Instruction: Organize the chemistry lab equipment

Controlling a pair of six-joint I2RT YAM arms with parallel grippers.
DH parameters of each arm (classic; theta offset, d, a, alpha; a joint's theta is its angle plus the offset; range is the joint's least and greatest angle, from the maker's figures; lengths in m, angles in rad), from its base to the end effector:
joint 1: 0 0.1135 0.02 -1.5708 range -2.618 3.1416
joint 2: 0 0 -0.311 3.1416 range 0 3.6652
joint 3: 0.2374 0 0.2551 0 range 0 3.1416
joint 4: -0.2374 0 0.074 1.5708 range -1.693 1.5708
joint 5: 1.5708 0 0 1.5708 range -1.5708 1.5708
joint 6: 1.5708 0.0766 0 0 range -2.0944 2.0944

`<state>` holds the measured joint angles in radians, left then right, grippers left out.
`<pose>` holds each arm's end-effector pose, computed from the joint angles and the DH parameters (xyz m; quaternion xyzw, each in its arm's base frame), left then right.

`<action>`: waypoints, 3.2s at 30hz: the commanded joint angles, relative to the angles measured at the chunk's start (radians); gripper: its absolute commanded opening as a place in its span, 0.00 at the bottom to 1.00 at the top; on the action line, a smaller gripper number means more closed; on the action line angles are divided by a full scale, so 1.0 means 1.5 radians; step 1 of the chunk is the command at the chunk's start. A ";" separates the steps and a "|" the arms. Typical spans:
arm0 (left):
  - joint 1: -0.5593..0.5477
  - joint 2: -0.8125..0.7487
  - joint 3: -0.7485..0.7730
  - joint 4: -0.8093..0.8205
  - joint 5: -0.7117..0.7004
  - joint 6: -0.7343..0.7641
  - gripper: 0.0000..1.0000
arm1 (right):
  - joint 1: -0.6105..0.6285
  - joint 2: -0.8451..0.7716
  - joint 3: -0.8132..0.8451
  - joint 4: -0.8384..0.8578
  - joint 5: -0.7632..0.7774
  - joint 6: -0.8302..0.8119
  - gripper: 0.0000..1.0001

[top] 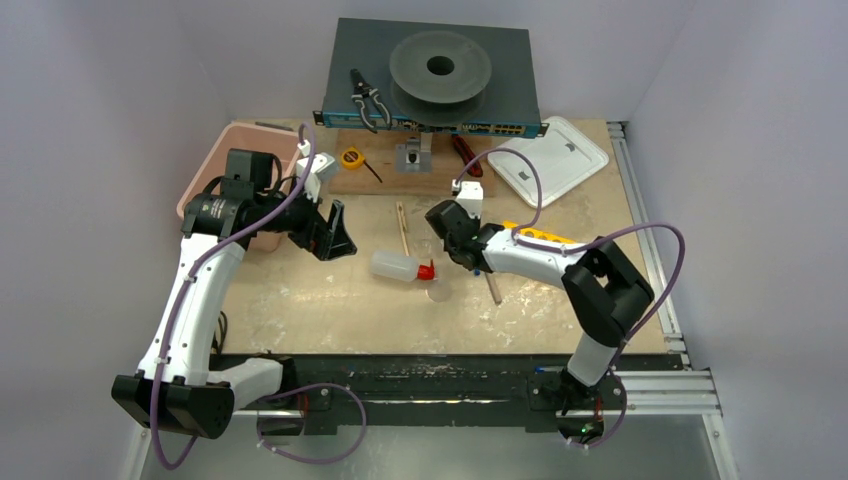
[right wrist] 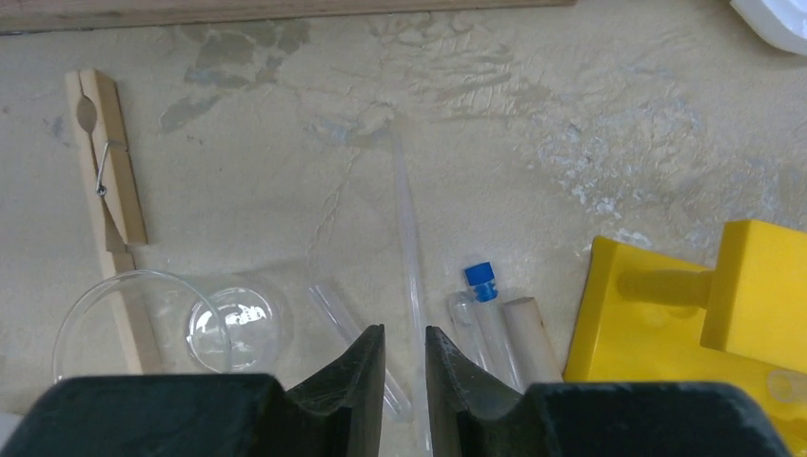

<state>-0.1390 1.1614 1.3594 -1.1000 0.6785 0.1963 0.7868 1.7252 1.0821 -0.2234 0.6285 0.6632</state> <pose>0.2017 -0.0768 0.4015 0.2563 0.8601 -0.3054 0.3184 0.3075 0.2445 0.2165 0.0513 0.8975 0.0004 0.4379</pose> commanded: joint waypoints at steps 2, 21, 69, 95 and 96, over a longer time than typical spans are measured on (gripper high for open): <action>0.004 0.008 -0.005 0.014 0.004 0.020 1.00 | -0.012 0.000 0.011 -0.011 -0.007 0.032 0.23; 0.004 0.019 -0.010 0.020 0.000 0.021 1.00 | 0.009 0.034 -0.030 0.069 -0.061 -0.012 0.26; 0.004 -0.164 0.032 -0.083 0.182 0.343 1.00 | 0.010 -0.477 -0.068 0.061 -0.562 -0.161 0.00; -0.095 -0.479 -0.308 0.277 0.060 1.012 1.00 | 0.108 -0.229 0.157 0.104 -0.742 0.077 0.00; -0.095 -0.480 -0.314 0.280 0.061 1.027 1.00 | 0.110 -0.220 0.158 0.112 -0.744 0.083 0.00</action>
<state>-0.2768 0.4538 0.9173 -0.7528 0.7361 1.6184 0.9470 1.3750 1.2659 -0.1268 -0.4828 0.7143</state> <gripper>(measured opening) 0.998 0.053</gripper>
